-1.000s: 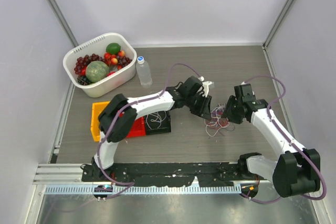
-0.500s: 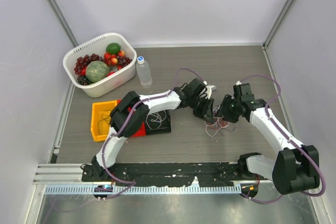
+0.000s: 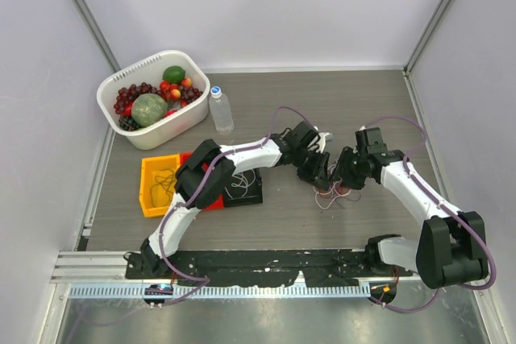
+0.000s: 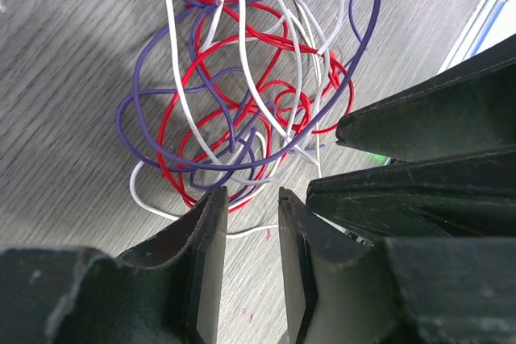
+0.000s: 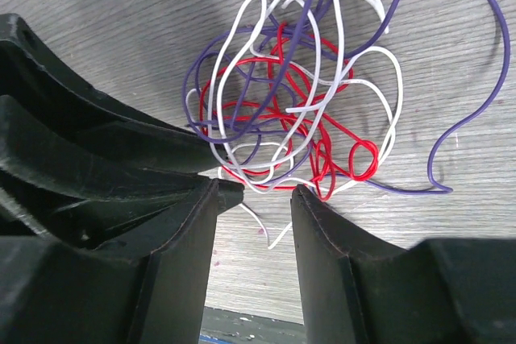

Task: Untangle the cables

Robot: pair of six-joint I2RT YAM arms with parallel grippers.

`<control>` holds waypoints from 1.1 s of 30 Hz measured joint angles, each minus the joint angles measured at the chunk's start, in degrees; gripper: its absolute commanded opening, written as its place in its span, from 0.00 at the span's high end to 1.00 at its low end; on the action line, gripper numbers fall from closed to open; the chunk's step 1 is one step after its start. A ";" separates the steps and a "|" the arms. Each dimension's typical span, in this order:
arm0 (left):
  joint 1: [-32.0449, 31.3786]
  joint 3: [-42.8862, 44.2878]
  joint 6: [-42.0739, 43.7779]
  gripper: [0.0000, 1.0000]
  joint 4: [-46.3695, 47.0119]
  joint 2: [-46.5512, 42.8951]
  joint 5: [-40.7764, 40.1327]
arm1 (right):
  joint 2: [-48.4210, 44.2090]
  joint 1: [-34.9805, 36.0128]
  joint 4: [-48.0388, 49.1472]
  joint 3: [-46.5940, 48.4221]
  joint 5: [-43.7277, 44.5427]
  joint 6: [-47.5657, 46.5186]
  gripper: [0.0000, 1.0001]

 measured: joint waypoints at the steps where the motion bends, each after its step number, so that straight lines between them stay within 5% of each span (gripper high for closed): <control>1: 0.00 0.31 0.02 0.63 -0.52 0.00 -0.31 | 0.28 0.00 -0.02 0.00 0.04 -0.17 0.53; 10: 0.00 -0.55 1.62 0.51 -3.74 -1.20 -3.69 | 0.72 0.00 -0.02 0.00 0.00 -1.11 0.53; 16: 0.00 -0.83 3.23 0.68 -5.44 -3.96 -6.14 | 2.03 0.00 0.04 0.00 -0.07 -2.14 0.53; 22: 0.00 -1.33 3.82 0.53 -5.95 -5.01 -7.96 | 3.43 0.00 0.13 0.00 -0.70 -2.40 0.52; 33: 0.15 1.27 5.57 0.66 -10.60 -3.87 -10.10 | 3.74 0.00 0.61 0.00 -1.09 -2.60 0.52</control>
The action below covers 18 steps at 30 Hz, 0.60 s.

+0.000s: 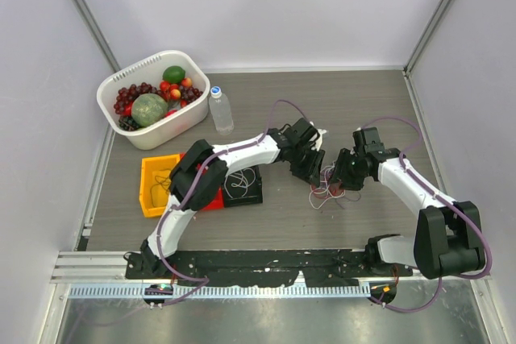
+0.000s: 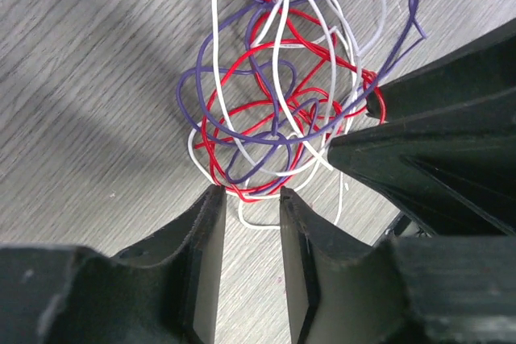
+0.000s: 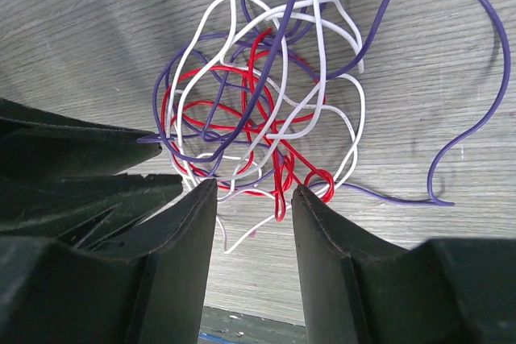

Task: Untangle the cables

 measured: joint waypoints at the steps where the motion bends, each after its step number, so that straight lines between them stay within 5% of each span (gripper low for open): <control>1: 0.02 0.42 0.22 0.67 -0.15 0.37 0.00 | 0.00 0.00 0.04 0.00 0.00 0.00 0.52; 10: 0.07 1.84 0.92 0.74 -1.99 2.78 0.04 | 0.61 0.00 0.42 0.00 -0.24 -0.17 0.52; 18: 0.07 2.23 2.03 1.00 -2.27 3.37 0.37 | 2.54 0.09 1.07 0.00 -1.20 -0.37 0.50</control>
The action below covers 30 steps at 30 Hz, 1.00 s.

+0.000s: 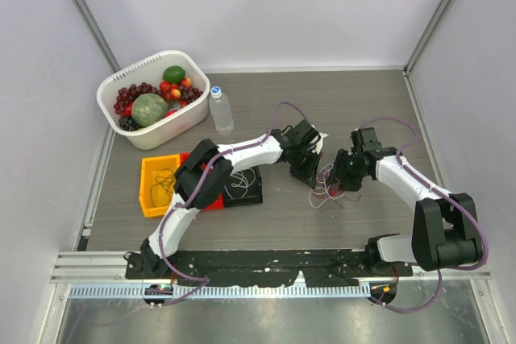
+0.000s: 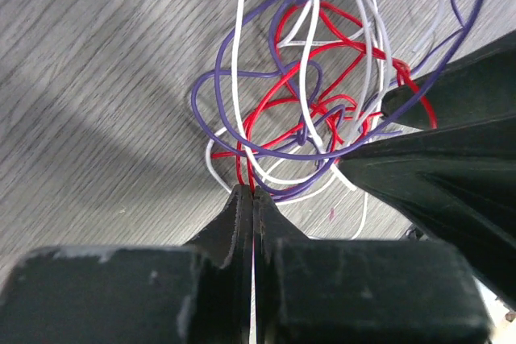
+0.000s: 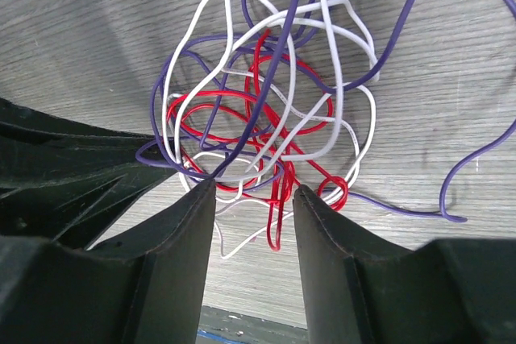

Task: Untangle the cables

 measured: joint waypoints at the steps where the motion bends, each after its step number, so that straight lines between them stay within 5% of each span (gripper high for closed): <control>1: 0.00 0.26 0.07 1.00 -0.13 0.02 0.04 | 0.26 0.07 0.07 0.00 -0.11 -0.04 0.49; 10: 0.00 -0.59 1.09 1.00 -0.04 -1.90 2.08 | 1.86 2.62 0.83 0.63 -1.07 -0.70 0.45; 23: -0.02 -8.85 4.92 1.00 2.78 -24.33 2.43 | 6.93 3.21 2.21 2.91 2.62 1.36 0.71; 30: -0.02 -8.70 11.21 1.00 3.69 -34.42 -1.55 | 6.91 2.71 1.31 2.95 9.68 1.64 0.68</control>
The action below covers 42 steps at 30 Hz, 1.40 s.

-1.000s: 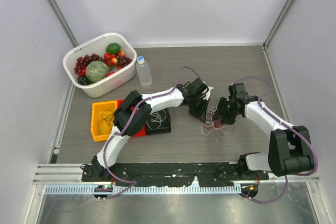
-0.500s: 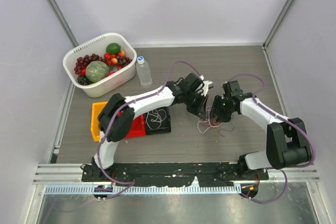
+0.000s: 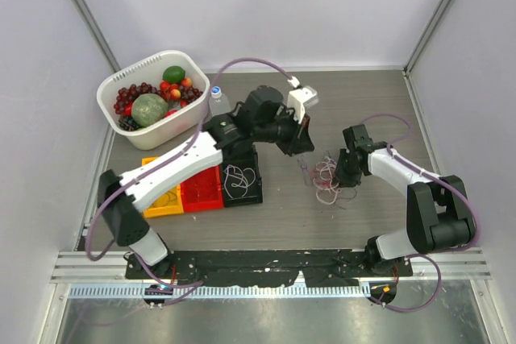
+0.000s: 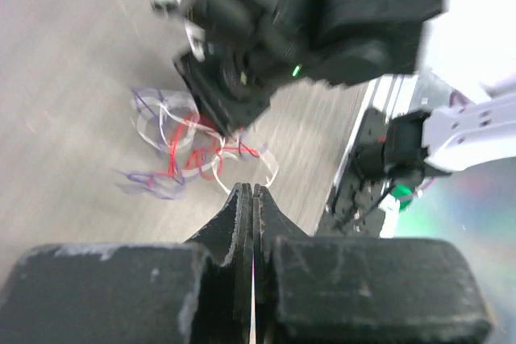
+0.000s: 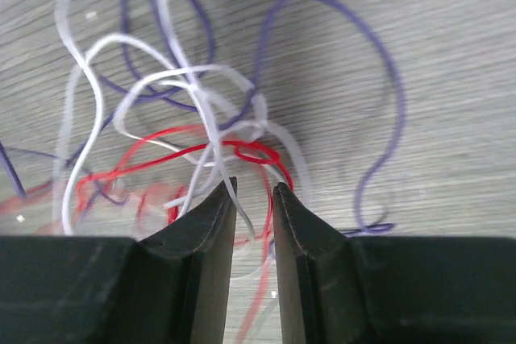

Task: Untangle the cables

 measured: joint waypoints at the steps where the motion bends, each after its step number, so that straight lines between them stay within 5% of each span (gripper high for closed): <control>1: 0.00 0.59 1.18 1.00 0.35 -1.81 -0.79 | 0.00 -0.55 -0.15 -0.24 1.07 0.09 0.68; 12: 0.00 21.31 11.15 0.98 9.57 -13.27 -9.38 | -0.37 -4.76 -2.49 -1.57 6.08 0.09 0.52; 17: 0.00 23.78 9.40 0.58 9.16 -11.67 -12.52 | -1.42 -4.81 -4.15 -0.96 4.20 -0.42 0.44; 22: 0.02 17.31 3.48 0.39 6.56 -6.25 -13.53 | -5.79 -4.81 -7.08 1.51 3.28 -1.09 0.43; 30: 0.33 10.08 -3.93 0.37 -3.65 15.10 -6.21 | -10.36 -4.81 -9.51 2.56 -1.66 -2.56 0.41; 34: 0.33 5.16 -5.22 0.41 -3.91 18.97 -2.69 | -10.32 -4.81 -9.81 2.56 -4.39 -3.02 0.41; 42: -0.07 8.79 -10.23 0.37 -2.25 27.12 0.81 | -9.70 -4.81 -9.90 2.56 -7.06 -3.78 0.41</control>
